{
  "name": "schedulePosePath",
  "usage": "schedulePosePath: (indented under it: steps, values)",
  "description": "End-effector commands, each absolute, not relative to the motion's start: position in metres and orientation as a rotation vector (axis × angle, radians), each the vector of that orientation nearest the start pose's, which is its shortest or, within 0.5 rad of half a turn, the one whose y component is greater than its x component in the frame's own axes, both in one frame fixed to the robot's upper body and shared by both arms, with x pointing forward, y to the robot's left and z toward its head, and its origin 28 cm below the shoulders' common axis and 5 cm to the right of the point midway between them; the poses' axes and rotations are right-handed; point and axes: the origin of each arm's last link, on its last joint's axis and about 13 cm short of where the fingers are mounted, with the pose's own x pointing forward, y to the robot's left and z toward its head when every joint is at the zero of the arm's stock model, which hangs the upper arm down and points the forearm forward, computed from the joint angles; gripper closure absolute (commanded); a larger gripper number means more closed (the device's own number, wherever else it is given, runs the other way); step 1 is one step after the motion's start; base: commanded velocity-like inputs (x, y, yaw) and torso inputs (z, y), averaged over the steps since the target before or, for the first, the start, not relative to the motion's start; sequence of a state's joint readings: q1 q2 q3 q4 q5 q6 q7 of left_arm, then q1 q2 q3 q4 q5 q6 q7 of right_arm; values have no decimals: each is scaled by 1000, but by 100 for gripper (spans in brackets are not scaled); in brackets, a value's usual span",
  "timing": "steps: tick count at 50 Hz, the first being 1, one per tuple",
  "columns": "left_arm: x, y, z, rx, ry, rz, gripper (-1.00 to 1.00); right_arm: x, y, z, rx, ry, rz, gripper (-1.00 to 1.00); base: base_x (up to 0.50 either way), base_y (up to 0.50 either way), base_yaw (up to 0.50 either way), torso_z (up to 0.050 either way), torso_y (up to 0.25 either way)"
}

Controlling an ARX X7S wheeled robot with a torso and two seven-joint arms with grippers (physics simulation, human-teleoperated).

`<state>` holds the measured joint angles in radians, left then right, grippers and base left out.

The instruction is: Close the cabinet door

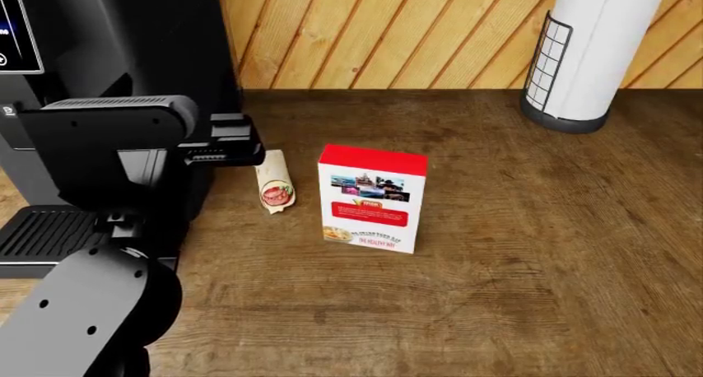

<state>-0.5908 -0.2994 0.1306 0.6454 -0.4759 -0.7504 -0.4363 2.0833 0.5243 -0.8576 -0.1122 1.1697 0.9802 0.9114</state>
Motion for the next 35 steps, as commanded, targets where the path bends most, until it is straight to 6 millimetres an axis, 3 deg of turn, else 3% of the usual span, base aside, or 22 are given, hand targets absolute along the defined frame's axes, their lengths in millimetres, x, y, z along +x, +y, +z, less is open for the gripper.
schedulePosePath:
  steps: [1, 35]
  values:
    - [251, 210, 224, -32, -393, 23, -100, 258, -85, 481, -370, -586, -252, -100, 0, 0, 3, 0, 0]
    - [251, 214, 220, -50, -394, 33, -100, 283, -55, 462, -451, -523, -134, -100, 6, 1, 2, 1, 0]
